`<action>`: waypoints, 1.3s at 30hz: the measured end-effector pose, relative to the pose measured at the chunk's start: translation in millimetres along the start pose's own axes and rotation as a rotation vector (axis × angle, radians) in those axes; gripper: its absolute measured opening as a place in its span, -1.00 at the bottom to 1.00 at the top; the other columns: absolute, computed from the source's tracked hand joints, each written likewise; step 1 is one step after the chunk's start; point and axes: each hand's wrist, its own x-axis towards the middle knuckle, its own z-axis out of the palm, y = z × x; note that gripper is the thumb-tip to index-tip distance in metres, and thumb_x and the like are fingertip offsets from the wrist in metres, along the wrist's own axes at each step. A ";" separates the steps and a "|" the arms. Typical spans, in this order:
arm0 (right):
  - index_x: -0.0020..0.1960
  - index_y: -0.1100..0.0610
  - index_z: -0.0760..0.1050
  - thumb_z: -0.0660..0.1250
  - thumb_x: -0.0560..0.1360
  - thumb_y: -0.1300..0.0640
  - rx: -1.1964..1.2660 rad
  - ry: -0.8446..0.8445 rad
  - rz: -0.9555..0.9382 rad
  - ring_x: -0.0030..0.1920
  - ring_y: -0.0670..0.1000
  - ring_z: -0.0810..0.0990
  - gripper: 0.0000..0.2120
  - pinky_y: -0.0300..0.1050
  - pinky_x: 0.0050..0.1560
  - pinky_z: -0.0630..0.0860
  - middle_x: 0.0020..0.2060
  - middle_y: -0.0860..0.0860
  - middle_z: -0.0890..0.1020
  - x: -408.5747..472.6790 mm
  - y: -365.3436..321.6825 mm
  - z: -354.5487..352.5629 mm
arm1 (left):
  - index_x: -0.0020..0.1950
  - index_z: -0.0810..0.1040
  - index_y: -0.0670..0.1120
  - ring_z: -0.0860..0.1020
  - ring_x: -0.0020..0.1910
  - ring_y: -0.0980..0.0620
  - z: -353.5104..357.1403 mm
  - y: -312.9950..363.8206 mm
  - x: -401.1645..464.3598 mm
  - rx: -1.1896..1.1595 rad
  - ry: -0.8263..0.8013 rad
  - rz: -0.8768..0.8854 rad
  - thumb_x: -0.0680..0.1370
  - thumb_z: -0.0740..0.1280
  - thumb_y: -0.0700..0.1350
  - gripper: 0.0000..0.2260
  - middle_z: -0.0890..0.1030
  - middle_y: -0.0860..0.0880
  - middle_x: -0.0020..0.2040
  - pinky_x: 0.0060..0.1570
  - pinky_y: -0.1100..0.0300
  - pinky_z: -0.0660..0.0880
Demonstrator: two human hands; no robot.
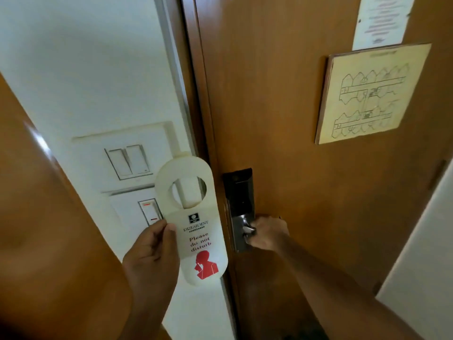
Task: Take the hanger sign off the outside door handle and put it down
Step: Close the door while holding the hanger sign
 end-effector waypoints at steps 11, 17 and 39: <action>-0.21 -0.11 0.36 0.37 0.50 -0.20 0.155 0.084 0.034 -0.43 -0.21 0.37 -0.74 -0.25 -0.47 0.23 -0.44 -0.17 0.41 41.8 0.0 16.7 | -0.11 0.67 0.35 0.70 -0.10 0.23 14.4 5.6 -1.1 -0.085 0.164 0.034 0.44 0.37 0.08 -0.85 0.73 0.27 -0.11 -0.21 0.37 0.61; -0.28 -0.01 0.38 0.27 0.58 -0.15 0.147 0.063 -0.039 -0.40 -0.10 0.52 -0.67 -0.17 -0.40 0.45 -0.40 -0.08 0.51 48.4 -1.4 7.4 | -0.10 0.71 0.30 0.72 -0.08 0.17 16.0 3.2 -3.7 -0.108 0.205 -0.007 0.48 0.41 -0.02 -0.81 0.75 0.22 -0.10 -0.19 0.30 0.63; 0.54 -0.01 0.20 0.60 0.36 -0.17 0.565 0.374 0.152 0.29 -0.14 0.41 -0.09 -0.33 0.09 0.45 0.36 -0.10 0.40 -206.2 -18.4 -81.7 | -0.12 0.69 0.11 0.72 -0.04 0.09 78.8 32.5 -78.3 -0.390 0.020 -0.343 0.54 0.41 -0.16 -0.84 0.76 0.12 -0.09 -0.19 0.20 0.65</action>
